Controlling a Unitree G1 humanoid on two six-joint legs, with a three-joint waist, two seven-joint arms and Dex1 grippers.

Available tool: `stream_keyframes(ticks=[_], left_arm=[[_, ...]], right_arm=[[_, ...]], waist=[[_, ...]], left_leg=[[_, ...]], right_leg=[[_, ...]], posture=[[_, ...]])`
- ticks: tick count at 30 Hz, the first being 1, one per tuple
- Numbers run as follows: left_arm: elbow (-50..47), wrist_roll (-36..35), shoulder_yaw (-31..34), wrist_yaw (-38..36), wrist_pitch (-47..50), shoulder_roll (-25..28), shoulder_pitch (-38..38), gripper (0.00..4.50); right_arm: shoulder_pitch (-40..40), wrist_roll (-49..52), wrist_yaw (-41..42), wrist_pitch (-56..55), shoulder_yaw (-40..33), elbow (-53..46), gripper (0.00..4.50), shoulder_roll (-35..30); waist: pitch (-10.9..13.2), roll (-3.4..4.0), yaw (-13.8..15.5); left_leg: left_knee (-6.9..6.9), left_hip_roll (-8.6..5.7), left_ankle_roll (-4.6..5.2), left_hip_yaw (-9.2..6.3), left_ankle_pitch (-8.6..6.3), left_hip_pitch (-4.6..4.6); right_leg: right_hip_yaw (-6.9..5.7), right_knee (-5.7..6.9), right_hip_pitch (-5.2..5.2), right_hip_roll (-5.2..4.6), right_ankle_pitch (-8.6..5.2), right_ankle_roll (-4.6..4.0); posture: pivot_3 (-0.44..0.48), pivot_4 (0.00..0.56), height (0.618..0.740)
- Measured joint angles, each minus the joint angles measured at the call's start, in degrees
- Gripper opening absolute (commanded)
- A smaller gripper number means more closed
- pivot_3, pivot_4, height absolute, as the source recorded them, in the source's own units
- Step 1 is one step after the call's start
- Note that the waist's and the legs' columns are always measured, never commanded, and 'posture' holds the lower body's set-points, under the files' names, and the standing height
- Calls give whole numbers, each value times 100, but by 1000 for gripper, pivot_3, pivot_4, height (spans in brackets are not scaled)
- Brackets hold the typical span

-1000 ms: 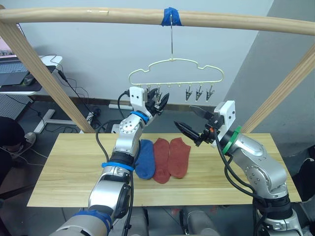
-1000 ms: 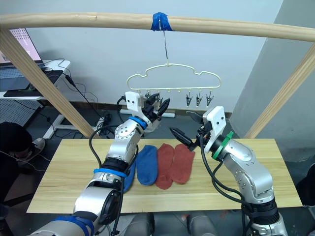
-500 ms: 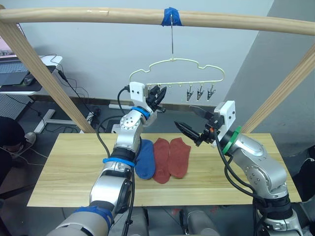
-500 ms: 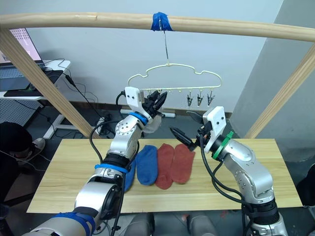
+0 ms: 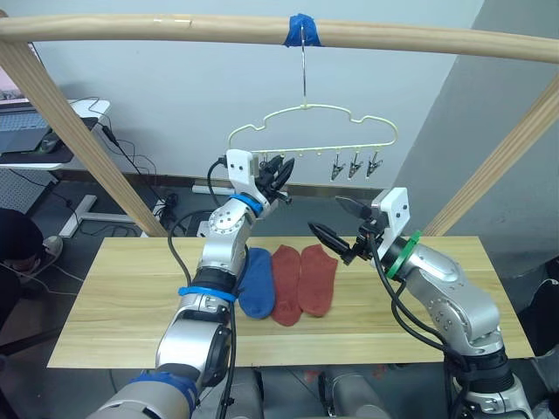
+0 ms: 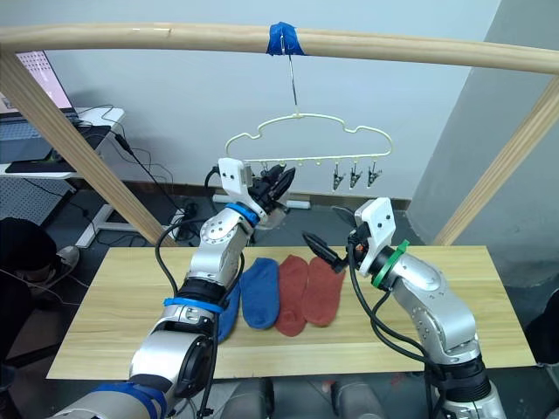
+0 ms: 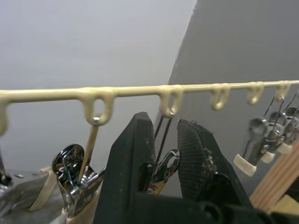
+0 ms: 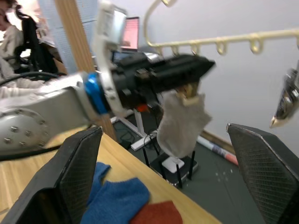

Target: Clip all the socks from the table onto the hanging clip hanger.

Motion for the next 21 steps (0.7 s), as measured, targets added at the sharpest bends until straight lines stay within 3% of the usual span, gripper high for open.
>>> stream_keyframes(ticks=[11, 19, 21], left_arm=[[-415, -272, 76, -177, 444, -22, 174, 755], [-170, -92, 35, -70, 280, -21, 151, 3099], [-125, -62, 36, -57, 265, -21, 149, 3099]], right_arm=[[14, -96, -5, -78, 15, 68, 4500, 128], [15, -102, -20, -78, 10, 68, 4500, 145], [15, -102, -39, -78, 8, 68, 4500, 143]], waist=[[0, 0, 5], [0, 0, 3], [0, 0, 2]], left_leg=[[4, 0, 0, -5, 0, 0], [4, -1, 0, -5, 0, 0], [3, -1, 0, -5, 0, 0]], right_leg=[[-3, 3, 2, 0, 0, 0], [-3, 3, 2, 0, 0, 0], [-3, 3, 2, 0, 0, 0]], posture=[[-44, 150, 740], [-60, 155, 740], [-63, 155, 740]])
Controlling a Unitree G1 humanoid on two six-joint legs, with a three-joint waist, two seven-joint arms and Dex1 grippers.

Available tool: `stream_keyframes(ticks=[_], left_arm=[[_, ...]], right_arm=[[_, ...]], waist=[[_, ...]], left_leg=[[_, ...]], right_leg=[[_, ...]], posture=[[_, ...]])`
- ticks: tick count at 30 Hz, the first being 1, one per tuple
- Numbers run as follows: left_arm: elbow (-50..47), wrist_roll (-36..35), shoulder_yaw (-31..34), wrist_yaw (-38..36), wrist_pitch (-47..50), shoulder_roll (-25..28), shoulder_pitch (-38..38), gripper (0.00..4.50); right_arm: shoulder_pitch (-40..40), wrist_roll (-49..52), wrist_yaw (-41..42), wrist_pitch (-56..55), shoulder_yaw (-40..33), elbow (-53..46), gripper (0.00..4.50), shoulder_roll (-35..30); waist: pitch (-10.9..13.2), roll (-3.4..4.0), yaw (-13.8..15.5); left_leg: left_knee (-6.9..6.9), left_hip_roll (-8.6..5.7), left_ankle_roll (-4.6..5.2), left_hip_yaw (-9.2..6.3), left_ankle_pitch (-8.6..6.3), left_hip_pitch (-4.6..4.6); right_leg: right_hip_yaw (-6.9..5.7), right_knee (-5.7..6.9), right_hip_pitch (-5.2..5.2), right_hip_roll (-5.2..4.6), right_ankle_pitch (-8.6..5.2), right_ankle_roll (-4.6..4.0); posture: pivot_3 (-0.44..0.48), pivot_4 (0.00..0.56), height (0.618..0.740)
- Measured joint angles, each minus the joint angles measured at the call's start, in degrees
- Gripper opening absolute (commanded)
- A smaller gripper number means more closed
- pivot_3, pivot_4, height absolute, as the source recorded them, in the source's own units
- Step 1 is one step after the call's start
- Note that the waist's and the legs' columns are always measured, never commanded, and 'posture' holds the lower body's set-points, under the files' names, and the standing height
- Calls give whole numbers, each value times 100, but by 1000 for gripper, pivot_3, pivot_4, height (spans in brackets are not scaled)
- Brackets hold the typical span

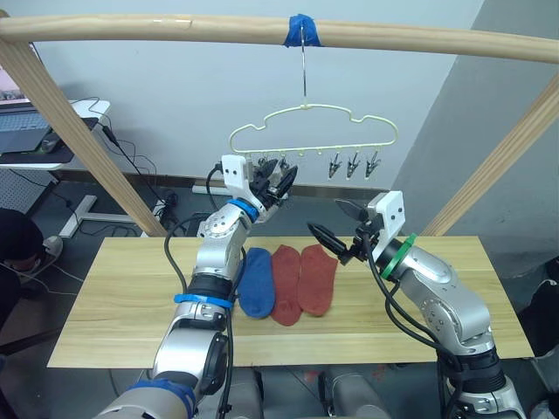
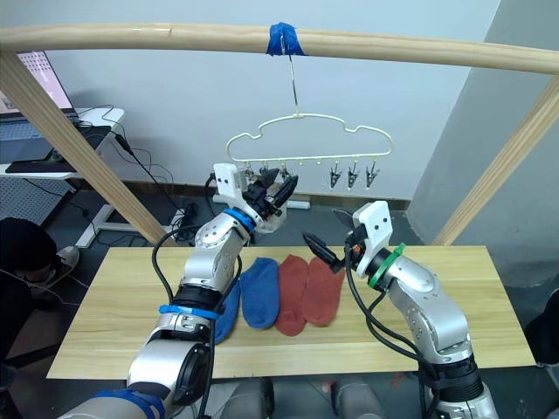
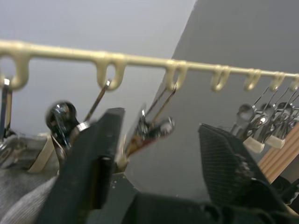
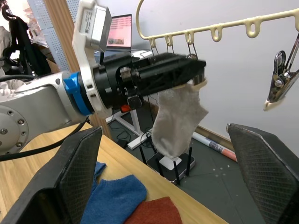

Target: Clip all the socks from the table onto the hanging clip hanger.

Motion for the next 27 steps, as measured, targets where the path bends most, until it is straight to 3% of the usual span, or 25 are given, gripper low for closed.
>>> stream_keyframes(ticks=[27], left_arm=[[405, 94, -2, 230, -454, -47, -253, 3099]], right_arm=[[0, 4, -47, 0, -8, 0, 4500, -53]], waist=[[0, 0, -2]], left_leg=[[0, 0, 0, 1, 0, 0]], right_leg=[[0, 0, 0, 0, 0, 0]], posture=[[-74, 153, 740]])
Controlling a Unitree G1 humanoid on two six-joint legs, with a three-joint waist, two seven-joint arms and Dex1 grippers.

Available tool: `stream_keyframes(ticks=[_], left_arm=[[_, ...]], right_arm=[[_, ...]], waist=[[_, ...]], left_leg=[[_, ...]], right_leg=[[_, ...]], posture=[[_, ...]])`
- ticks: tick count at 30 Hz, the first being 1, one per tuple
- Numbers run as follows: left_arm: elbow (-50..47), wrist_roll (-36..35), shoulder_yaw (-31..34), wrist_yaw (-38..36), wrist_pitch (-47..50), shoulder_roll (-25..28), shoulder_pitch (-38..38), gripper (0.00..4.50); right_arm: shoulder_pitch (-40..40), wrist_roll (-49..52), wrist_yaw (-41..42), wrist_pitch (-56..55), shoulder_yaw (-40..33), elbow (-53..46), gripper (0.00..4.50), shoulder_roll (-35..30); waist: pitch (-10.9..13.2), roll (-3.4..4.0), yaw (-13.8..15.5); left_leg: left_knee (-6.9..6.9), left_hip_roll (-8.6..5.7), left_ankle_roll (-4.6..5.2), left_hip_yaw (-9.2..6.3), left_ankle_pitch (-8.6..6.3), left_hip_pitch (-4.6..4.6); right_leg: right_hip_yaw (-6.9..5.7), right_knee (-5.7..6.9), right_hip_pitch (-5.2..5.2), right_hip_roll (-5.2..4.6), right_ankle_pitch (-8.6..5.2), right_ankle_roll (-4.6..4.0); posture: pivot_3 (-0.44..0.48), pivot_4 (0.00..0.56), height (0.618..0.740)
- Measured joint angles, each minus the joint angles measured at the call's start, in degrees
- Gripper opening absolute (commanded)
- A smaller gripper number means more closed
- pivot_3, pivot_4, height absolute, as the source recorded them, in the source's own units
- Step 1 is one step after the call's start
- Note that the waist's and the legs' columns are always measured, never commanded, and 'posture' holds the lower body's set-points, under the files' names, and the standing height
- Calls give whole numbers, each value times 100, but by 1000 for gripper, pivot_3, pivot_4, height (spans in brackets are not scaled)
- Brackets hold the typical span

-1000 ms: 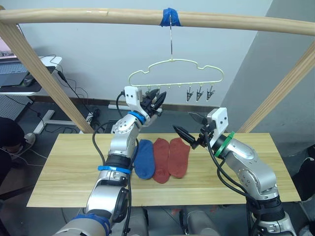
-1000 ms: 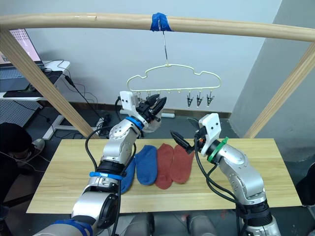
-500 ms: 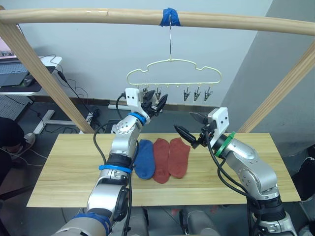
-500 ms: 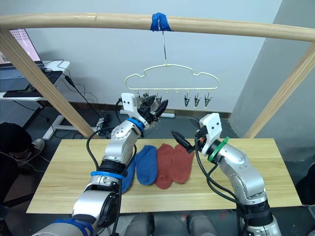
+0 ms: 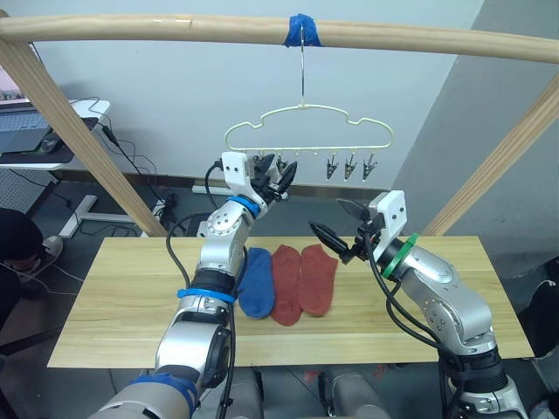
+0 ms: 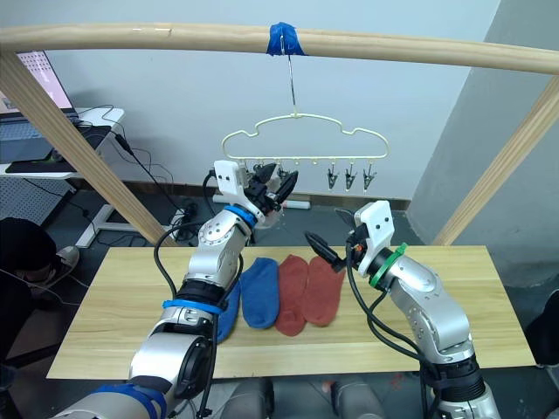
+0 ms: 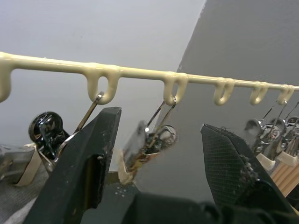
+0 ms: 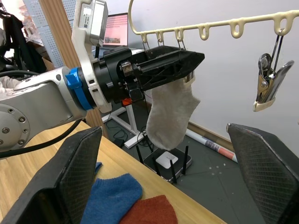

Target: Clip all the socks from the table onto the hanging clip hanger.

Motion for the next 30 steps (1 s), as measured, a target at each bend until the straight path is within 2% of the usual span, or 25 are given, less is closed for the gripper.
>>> stream_keyframes(ticks=[2, 5, 10, 13, 21, 30], left_arm=[[34, 6, -3, 2, -8, -1, -18, 3099], [150, 61, -3, 13, -23, 1, -74, 2539], [228, 69, 2, -10, -29, 1, -116, 952], [225, 65, 9, -18, -61, 3, -117, 447], [188, 62, 12, -22, -97, 7, -104, 76], [-110, 4, 24, -138, 211, 61, 5, 1]], right_arm=[[0, 0, -4, 0, 0, 0, 4500, 0], [0, 0, -14, 0, 0, 0, 4500, 1], [0, 4, -29, 0, 0, 0, 4500, 3], [2, 8, -40, 0, 1, -2, 4500, 20], [53, 11, -47, 1, 16, -71, 4500, 68], [31, -88, -43, 8, 59, -62, 4500, 39]], waist=[[0, 0, -2], [0, 0, -2], [0, 0, -2], [0, 0, -2], [0, 0, -1], [0, 0, -2]], left_leg=[[0, 0, 0, 0, 0, 0], [0, 0, 0, 0, 0, 0], [0, 0, 0, 0, 0, 0], [0, 0, 0, 0, 0, 0], [0, 0, 0, 0, 0, 0], [1, 0, 0, -1, 0, 0]], right_leg=[[0, 0, 0, 0, 0, 0], [0, 0, 0, 0, 0, 0], [0, 0, 0, 0, 0, 0], [0, 0, 0, 0, 0, 0], [0, 0, 0, 0, 0, 0], [0, 1, 0, 0, 0, 0]], posture=[[-74, 153, 740], [-74, 153, 740], [-74, 150, 740], [-74, 150, 740], [-64, 151, 740], [-66, 144, 740]])
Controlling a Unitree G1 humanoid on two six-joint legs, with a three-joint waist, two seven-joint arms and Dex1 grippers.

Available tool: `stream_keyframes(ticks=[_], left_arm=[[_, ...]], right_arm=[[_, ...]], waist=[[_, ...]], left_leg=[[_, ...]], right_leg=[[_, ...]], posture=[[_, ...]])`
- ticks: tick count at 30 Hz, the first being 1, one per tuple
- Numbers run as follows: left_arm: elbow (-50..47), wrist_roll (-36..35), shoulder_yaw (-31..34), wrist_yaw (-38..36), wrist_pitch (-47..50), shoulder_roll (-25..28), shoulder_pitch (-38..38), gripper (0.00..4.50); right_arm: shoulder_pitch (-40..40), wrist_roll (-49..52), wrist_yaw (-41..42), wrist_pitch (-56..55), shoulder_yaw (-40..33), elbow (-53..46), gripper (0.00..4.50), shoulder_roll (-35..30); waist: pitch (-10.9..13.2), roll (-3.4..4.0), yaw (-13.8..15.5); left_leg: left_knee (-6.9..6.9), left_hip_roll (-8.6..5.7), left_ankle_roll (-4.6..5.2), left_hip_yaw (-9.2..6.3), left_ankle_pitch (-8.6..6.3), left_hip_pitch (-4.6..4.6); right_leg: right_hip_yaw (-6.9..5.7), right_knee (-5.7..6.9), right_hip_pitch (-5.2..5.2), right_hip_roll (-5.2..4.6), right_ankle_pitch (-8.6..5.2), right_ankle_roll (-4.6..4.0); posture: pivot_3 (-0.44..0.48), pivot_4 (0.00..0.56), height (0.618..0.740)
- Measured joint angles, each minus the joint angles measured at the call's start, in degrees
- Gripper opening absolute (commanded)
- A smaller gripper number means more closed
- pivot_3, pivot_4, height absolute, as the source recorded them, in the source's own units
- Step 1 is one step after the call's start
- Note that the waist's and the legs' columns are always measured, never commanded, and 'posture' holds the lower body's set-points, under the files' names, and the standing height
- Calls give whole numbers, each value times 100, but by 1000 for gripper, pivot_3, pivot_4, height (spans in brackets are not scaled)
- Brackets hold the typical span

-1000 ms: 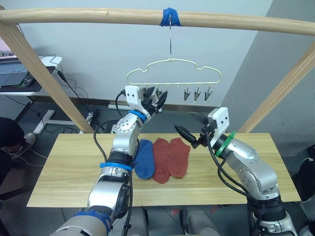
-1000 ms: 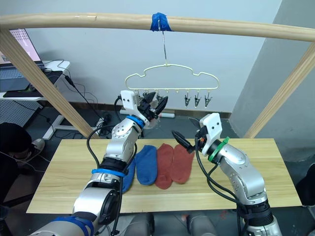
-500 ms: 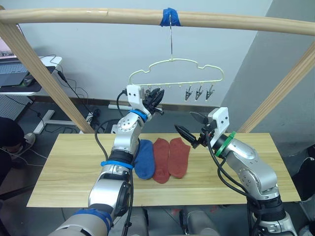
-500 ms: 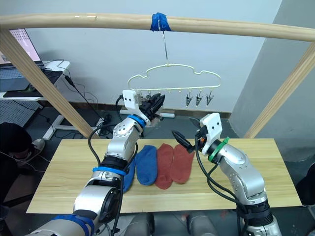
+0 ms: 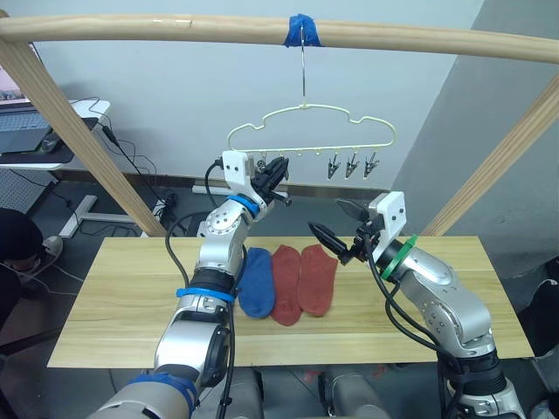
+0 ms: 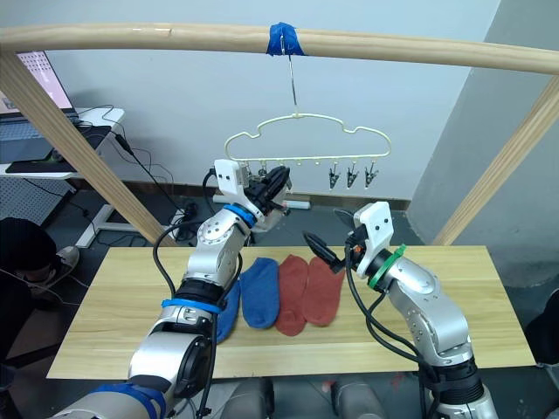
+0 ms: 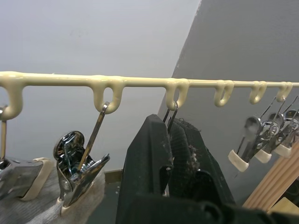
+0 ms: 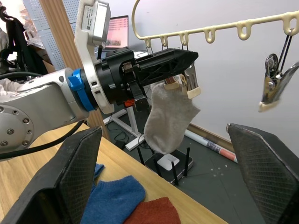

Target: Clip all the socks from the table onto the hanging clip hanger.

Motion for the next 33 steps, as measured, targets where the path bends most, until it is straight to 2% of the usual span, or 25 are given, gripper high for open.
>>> stream_keyframes(ticks=[3, 6, 11, 16, 19, 26, 30, 33], left_arm=[[-271, -199, 15, -194, 450, 74, 44, 1], [-625, -580, 114, -427, 1220, 198, 86, 1], [-1284, -1552, 374, -899, 3203, 670, 110, 1], [-1521, -2464, 807, -1053, 4955, 1239, 29, 1], [-1606, -2691, 986, -1055, 5420, 1396, 33, 0], [-1934, -2853, 1059, -972, 5809, 1457, 173, 0], [-1981, -2953, 1131, -925, 5927, 1449, 225, 0], [-1998, -3033, 1192, -819, 6026, 1430, 215, 0]], right_arm=[[-130, -542, -53, 50, 419, 470, 4500, -216], [-146, -993, -105, -7, 757, 1423, 4500, -165], [-658, -1775, -329, -601, 1185, 3716, 4500, 378], [-1152, -2265, -333, -1127, 1375, 5314, 4500, 729], [-1250, -2378, -268, -1428, 1359, 5633, 3906, 730], [-1146, -2459, -63, -1851, 1280, 5778, 1406, 732], [-835, -2434, 146, -2019, 1224, 5378, 55, 651], [-517, -2382, 282, -2125, 1133, 4649, 22, 469]], waist=[[-4, -1, -12], [-4, -1, -17], [-4, -1, -135], [-5, -4, -175], [-6, -5, -170], [-5, -4, -151], [-4, -3, -142], [-3, -3, -133]], left_leg=[[1, 0, 0, 0, 0, 3], [0, 1, 0, 0, 1, 4], [3, 1, -9, -4, 7, 8], [5, 1, -25, -23, 17, 15], [6, 1, -34, -35, 25, 21], [2, 1, -45, -50, 38, 49], [1, 1, -45, -50, 37, 47], [-1, 1, -45, -49, 37, 46]], right_leg=[[0, 4, 0, 0, 0, 0], [-1, 11, -2, 0, 0, 0], [-2, 31, -5, 0, 0, 0], [-15, 62, -6, 2, -1, 0], [-27, 71, 0, 2, -1, 0], [-45, 75, 32, 3, -2, 1], [-44, 73, 31, 2, -2, 1], [-43, 71, 30, 2, -7, 9]], posture=[[-66, 142, 740], [-65, 143, 740], [-51, 144, 740], [-26, 150, 740], [-17, 153, 740], [-6, 157, 740], [4, 161, 740], [11, 167, 740]])
